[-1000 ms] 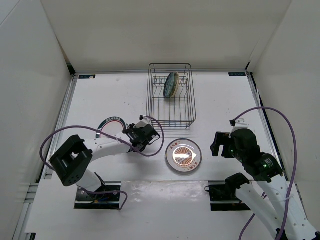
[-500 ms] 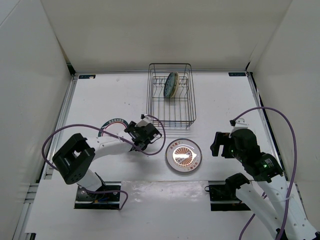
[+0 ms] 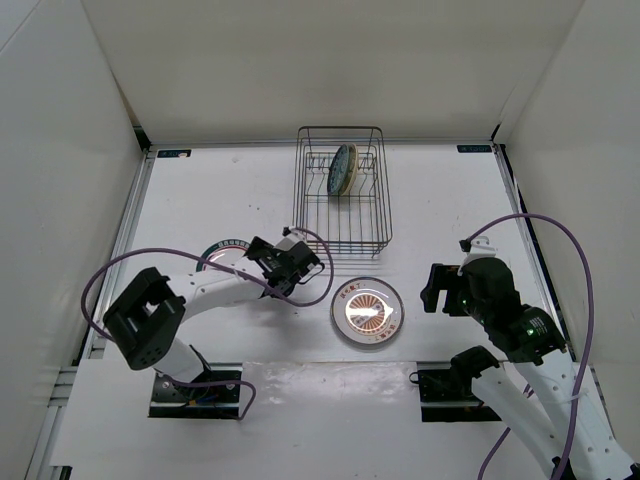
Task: Unload the plates from the dish rack
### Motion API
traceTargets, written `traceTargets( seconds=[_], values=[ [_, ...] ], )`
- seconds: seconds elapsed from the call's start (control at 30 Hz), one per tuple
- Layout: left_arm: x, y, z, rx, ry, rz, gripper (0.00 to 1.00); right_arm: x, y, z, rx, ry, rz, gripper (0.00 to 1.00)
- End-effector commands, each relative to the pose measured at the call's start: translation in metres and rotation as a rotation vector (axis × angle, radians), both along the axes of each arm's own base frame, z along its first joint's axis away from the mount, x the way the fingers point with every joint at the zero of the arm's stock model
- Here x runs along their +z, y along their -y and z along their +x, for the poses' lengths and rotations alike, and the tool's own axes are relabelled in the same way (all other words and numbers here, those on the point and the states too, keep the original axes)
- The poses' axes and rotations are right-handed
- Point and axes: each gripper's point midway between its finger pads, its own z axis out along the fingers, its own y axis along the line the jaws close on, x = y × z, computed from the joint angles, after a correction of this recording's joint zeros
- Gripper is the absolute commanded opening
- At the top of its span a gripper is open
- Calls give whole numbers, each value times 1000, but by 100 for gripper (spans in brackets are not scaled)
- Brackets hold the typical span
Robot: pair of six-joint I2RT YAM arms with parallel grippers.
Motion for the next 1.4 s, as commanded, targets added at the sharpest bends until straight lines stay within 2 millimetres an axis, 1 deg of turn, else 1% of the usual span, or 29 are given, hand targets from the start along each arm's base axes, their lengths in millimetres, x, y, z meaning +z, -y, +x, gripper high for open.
traceTargets(
  seconds=[0.0, 0.07, 0.13, 0.17, 0.23, 0.27, 0.3, 0.37, 0.43, 0.47, 0.53, 0.57, 0.6, 0.63, 0.67, 0.73, 0.77, 0.8, 0.83, 0.87, 0.9, 0.93, 1.03, 1.1, 1.13, 1.17, 1.2, 1.23, 1.37],
  values=[
    [20, 16, 1, 0, -6, -153, 99, 3, -4, 4, 27, 24, -1, 89],
    [28, 21, 0, -6, -10, -212, 99, 2, -4, 3, 25, 20, 0, 89],
    [48, 34, 4, -46, 18, -322, 99, 2, -4, 3, 27, 18, 1, 89],
    [66, 39, 6, -79, 57, -378, 99, 2, -4, 3, 28, 19, 0, 89],
    [81, 53, 8, -136, 71, -462, 99, 3, -3, 3, 25, 25, 0, 89],
    [100, 61, 11, -169, 130, -534, 99, 4, -3, 3, 23, 28, 2, 89],
    [104, 68, 10, -206, 117, -582, 99, 4, -3, 3, 22, 29, 1, 89],
    [129, 82, 16, -276, 174, -668, 99, 4, -4, 3, 28, 30, 4, 89],
    [146, 95, 20, -331, 201, -716, 99, 3, -4, 3, 24, 26, 2, 89],
    [170, 111, 31, -399, 234, -749, 96, 4, -3, 3, 24, 26, 2, 89],
    [167, 118, 36, -423, 213, -736, 93, 3, -3, 3, 25, 24, 0, 89],
    [193, 126, 42, -446, 258, -772, 92, 3, -3, 3, 25, 27, 1, 89],
    [199, 132, 45, -467, 261, -790, 91, 4, -4, 3, 27, 28, 2, 89],
    [194, 139, 51, -478, 243, -793, 91, 3, -3, 4, 23, 28, -3, 89],
    [217, 145, 57, -497, 286, -828, 86, 3, -3, 3, 26, 26, -1, 89],
    [211, 159, 67, -523, 245, -852, 83, 2, -3, 4, 23, 23, -5, 89],
    [234, 164, 72, -542, 278, -877, 78, 3, -2, 4, 20, 27, -3, 89],
    [238, 168, 75, -554, 275, -892, 76, 3, -2, 4, 17, 28, -5, 89],
    [244, 177, 85, -564, 272, -912, 75, 2, -2, 4, 18, 24, -7, 89],
    [245, 176, 93, -549, 280, -915, 74, 4, -2, 4, 18, 27, -3, 89],
    [240, 182, 96, -552, 252, -933, 72, 3, -2, 4, 17, 25, -9, 89],
    [247, 187, 100, -559, 245, -956, 71, 3, -2, 4, 16, 27, -9, 89],
    [246, 182, 103, -541, 229, -975, 71, 3, 0, 4, 10, 26, -12, 89],
    [242, 175, 102, -538, 232, -960, 77, 3, 1, 4, 5, 27, -13, 89],
    [241, 167, 95, -536, 236, -951, 85, 3, 0, 4, 6, 29, -13, 89],
    [234, 159, 92, -508, 221, -921, 89, 2, 1, 4, 6, 26, -19, 89],
    [237, 148, 89, -486, 238, -904, 93, 1, 0, 4, 8, 22, -16, 89],
    [231, 139, 82, -470, 228, -892, 99, 2, -1, 5, 7, 21, -10, 89],
    [205, 97, 54, -364, 154, -784, 99, 1, -1, 5, 10, 11, -18, 89]
  ],
)
